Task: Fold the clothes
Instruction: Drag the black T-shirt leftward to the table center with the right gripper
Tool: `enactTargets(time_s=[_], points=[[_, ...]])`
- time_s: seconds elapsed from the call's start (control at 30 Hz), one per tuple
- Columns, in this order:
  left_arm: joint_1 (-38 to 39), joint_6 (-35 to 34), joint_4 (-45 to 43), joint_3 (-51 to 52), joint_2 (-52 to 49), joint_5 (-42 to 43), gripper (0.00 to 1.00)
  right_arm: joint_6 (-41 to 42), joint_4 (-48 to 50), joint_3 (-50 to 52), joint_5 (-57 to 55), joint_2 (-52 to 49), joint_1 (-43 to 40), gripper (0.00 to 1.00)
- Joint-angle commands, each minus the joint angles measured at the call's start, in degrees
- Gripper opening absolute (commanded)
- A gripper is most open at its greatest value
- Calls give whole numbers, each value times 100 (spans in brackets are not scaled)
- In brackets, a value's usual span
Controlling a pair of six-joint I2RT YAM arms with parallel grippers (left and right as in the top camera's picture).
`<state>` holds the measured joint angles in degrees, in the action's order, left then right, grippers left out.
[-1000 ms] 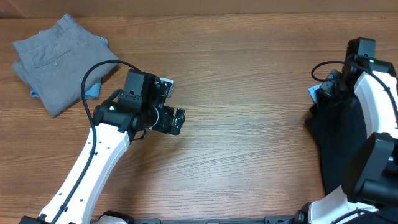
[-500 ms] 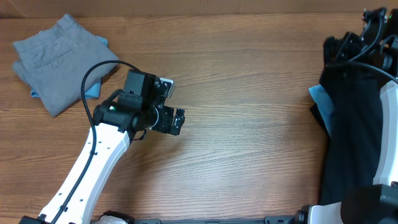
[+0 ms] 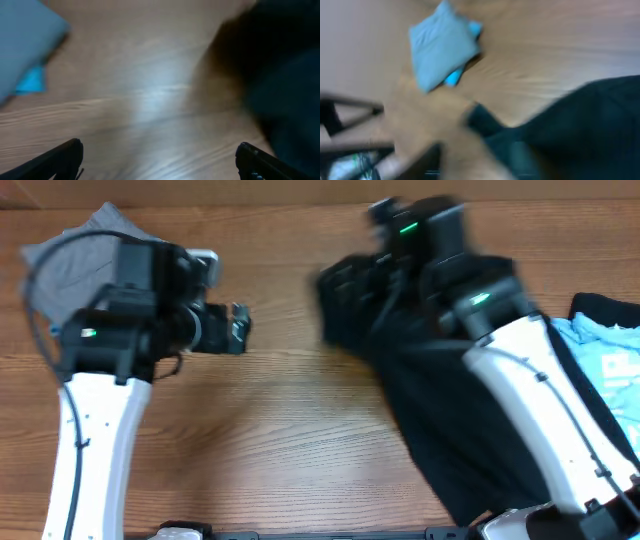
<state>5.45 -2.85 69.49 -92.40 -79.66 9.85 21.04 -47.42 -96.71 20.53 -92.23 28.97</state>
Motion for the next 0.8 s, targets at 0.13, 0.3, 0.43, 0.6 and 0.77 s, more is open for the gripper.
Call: enactTargets(time_s=[0.13,0.3,0.43,0.6,0.77], points=[[-157,157,118,-717,20,-118,100,208,-741,-686,-2055,173,389,92],[39,188,105,-658,-289,26,100,219,-1478,-1502,-2107,295,-264,92],[511,323,127,-623,-1014,33,100,219,-1834,-1989,-2065,481,-699,92],[1075,748,98,-623,-2197,63,100,219,-2015,-2168,-2048,809,-935,92],[1283,866,-352,-623,-3296,79,100,216,-2186,-2168,-2050,1043,-966,92]])
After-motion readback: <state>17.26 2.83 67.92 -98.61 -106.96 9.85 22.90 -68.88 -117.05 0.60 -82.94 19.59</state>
